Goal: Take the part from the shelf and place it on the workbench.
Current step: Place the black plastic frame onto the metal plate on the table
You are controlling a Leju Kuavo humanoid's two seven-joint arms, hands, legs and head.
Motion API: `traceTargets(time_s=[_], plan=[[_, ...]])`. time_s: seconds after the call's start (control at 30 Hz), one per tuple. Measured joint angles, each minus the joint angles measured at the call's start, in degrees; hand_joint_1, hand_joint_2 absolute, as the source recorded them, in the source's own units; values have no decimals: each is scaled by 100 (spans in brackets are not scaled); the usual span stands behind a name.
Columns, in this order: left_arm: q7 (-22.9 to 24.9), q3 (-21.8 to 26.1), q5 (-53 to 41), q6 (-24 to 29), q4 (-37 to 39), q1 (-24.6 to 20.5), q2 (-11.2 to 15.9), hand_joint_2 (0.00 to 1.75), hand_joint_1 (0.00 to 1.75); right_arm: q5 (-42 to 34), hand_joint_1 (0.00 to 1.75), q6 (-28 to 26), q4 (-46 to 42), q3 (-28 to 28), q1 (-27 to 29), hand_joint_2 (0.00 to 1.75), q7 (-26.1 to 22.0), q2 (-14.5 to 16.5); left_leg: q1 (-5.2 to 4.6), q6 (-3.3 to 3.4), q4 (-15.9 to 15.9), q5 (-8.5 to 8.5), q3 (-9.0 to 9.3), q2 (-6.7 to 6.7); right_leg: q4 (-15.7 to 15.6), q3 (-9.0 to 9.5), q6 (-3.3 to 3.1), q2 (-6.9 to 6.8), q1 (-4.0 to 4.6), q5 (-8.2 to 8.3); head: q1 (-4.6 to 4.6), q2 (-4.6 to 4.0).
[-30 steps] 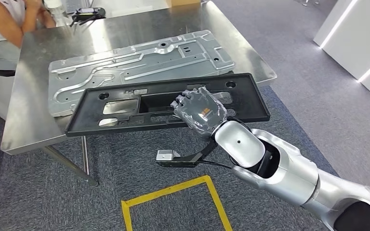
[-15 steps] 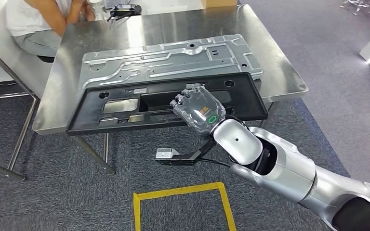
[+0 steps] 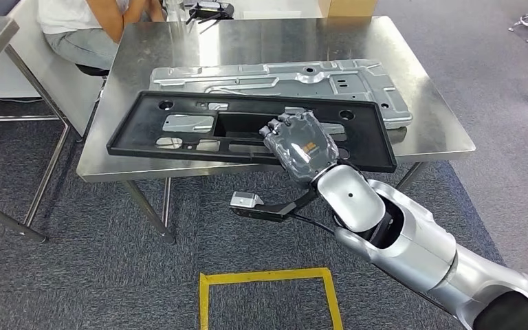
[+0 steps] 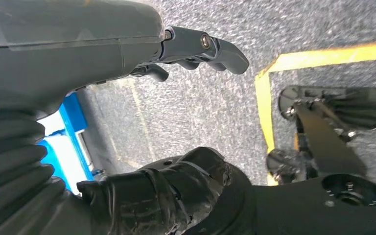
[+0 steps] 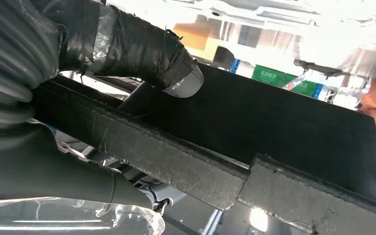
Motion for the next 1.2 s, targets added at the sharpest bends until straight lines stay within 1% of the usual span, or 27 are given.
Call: traceTargets(time_s=[0.03, 0.07, 0.1, 0.17, 0.2, 0.23, 0.3, 0.37, 0.4, 0.43, 0.5, 0.53, 0.57, 0.6, 0.67, 0.7, 0.73, 0.8, 0.9, 0.93, 0.97, 1.03, 1.07, 1.1, 1.13, 1.17, 1.2], plan=[[-2, 0, 1, 1, 0, -2, -1, 175, 0, -4, 175, 7, 7, -25, 21, 175, -10, -5, -17, 21, 0, -21, 27, -14, 281, -191, -11, 19, 16, -38, 5, 0], [-3, 0, 2, 0, -1, -2, -2, 175, 0, -8, 175, 17, 14, -37, 46, 175, -20, -9, -35, 36, 0, -46, 60, -35, 360, -288, -30, 30, 31, 33, 5, 0], [-4, 0, 3, -1, -1, -1, -4, 175, 0, -13, 175, 29, 20, -44, 66, 175, -28, -10, -50, 45, 1, -72, 98, -59, 233, -283, -59, 39, 47, 199, 6, 0], [-6, 0, 3, -2, -1, 3, -14, 175, 0, -17, 175, 54, 28, -72, 84, 175, -33, -14, -68, 44, 0, -128, 176, -109, -472, -39, -160, 66, 91, 660, 8, 0], [-8, 0, 3, -2, -1, 0, -22, 175, 0, -17, 175, 61, 31, -98, 83, 175, -32, -15, -84, 30, 8, -156, 195, -130, -826, 107, -213, 82, 114, 804, 2, 0], [-10, 0, 4, -2, 0, -3, -30, 175, 0, -17, 175, 66, 33, -126, 82, 175, -31, -16, -88, 11, 9, -176, 200, -146, -1069, 211, -251, 96, 134, 876, -2, 0], [-13, 0, 5, -2, 1, -8, -39, 175, 0, -17, 175, 68, 36, -164, 85, 175, -25, -16, -89, -39, 1, -199, 196, -166, -1224, 284, -285, 107, 160, 851, -12, 0], [-14, 0, 5, 0, 1, -5, -34, 175, 0, -16, 175, 66, 37, -184, 98, 175, -18, -18, -86, -97, 8, -239, 206, -157, -1287, 343, -315, 100, 125, 846, -12, 0], [-16, 0, 5, 1, 1, -4, -32, 175, 0, -15, 175, 66, 39, -202, 102, 175, -15, -19, -86, -130, 116, -302, 163, -137, -1327, 393, -340, 90, 99, 838, -23, 0], [-17, 0, 5, 2, 1, -3, -31, 175, 0, -14, 175, 64, 41, -222, 104, 175, -13, -19, -81, -163, 345, -406, 53, -113, -1363, 447, -363, 79, 75, 827, -37, 0], [-21, 1, 5, 3, 0, -3, -33, 175, 0, -13, 175, 64, 46, -252, 118, 175, -11, -19, -43, -223, 1065, -651, -354, -73, -1380, 522, -393, 59, 72, 775, -60, 0], [-24, 1, 5, 3, 0, -3, -35, 175, 0, -13, 175, 64, 51, -257, 136, 175, -12, -18, -23, -249, 1372, -702, -561, -63, -1379, 556, -395, 55, 72, 744, -60, 0], [-26, 2, 5, 3, 0, -4, -36, 175, 0, -13, 175, 65, 56, -258, 162, 175, -14, -18, -7, -273, 1495, -638, -685, -52, -1376, 600, -390, 51, 69, 705, -58, 0], [-28, 2, 5, 3, 1, -4, -36, 175, 0, -13, 175, 64, 64, -258, 184, 175, -16, -17, 6, -291, 1401, -466, -701, -38, -1372, 651, -381, 50, 65, 662, -60, 0], [-30, 2, 5, 4, 1, 2, -35, 175, 0, -13, 175, 63, 74, -267, 208, 175, -17, -16, 24, -303, 719, 47, -474, -2, -1359, 770, -344, 50, 51, 563, -59, 0], [-31, 2, 6, 4, 1, 9, -35, 175, 0, -12, 175, 62, 80, -273, 206, 175, -15, -16, 12, -296, 386, 206, -325, 13, -1351, 809, -314, 54, 56, 517, -64, 0], [-33, 2, 7, 5, 1, 11, -35, 175, 0, -11, 175, 60, 85, -281, 203, 175, -14, -16, -2, -267, 130, 261, -206, 22, -1344, 828, -284, 57, 61, 483, -67, 0], [-40, 2, 8, 5, 1, 6, -35, 175, 0, -10, 175, 57, 103, -292, 207, 175, -14, -15, -39, -188, -33, 180, -114, 17, -1354, 833, -225, 54, 78, 448, -73, 0], [-56, 2, 8, 4, 1, 6, -38, 175, 0, -10, 175, 54, 128, -315, 224, 175, -17, -15, -10, -54, -113, 121, -19, -10, -1262, 815, -134, 32, 73, 349, -60, 0], [-61, 1, 8, 4, 1, 6, -38, 175, 0, -10, 175, 52, 136, -331, 225, 175, -18, -15, 4, -12, -139, 104, 31, -13, -1037, 707, -111, 36, 68, 256, -43, 0], [-64, 1, 8, 4, 1, 6, -38, 175, 0, -10, 175, 51, 146, -346, 230, 175, -17, -16, 3, 22, -150, 76, 69, -14, -688, 519, -98, 45, 60, 139, -29, 0], [-69, 0, 9, 5, 1, -1, -37, 175, 0, -10, 175, 49, 169, -362, 261, 175, -19, -16, -3, 64, -146, 5, 137, -19, 99, 5, -71, 53, 57, -65, -13, 0], [-72, 1, 9, 5, 1, -1, -37, 175, 0, -11, 175, 50, 183, -363, 286, 175, -20, -16, -6, 65, -141, -36, 178, -28, 309, -184, -62, 54, 55, -43, -10, 0], [-73, 1, 9, 4, 1, 3, -38, 175, 0, -11, 175, 50, 199, -363, 306, 175, -22, -16, -7, 60, -132, -81, 227, -40, 301, -266, -60, 54, 50, 96, -7, 0], [-74, 2, 9, 4, 1, 9, -39, 175, 0, -12, 175, 50, 215, -366, 318, 175, -23, -16, -7, 49, -117, -132, 285, -55, 69, -235, -64, 53, 41, 344, -3, 0], [-74, 2, 10, 3, 1, 14, -40, 175, 0, -13, 175, 50, 230, -373, 321, 175, -22, -16, -7, 33, -98, -191, 343, -68, -318, -124, -74, 53, 33, 638, 1, 0], [-75, 2, 10, 2, 1, 20, -41, 175, 0, -14, 175, 49, 248, -382, 318, 175, -22, -15, -8, 10, -82, -246, 369, -77, -659, 7, -88, 54, 30, 845, 5, 0]])
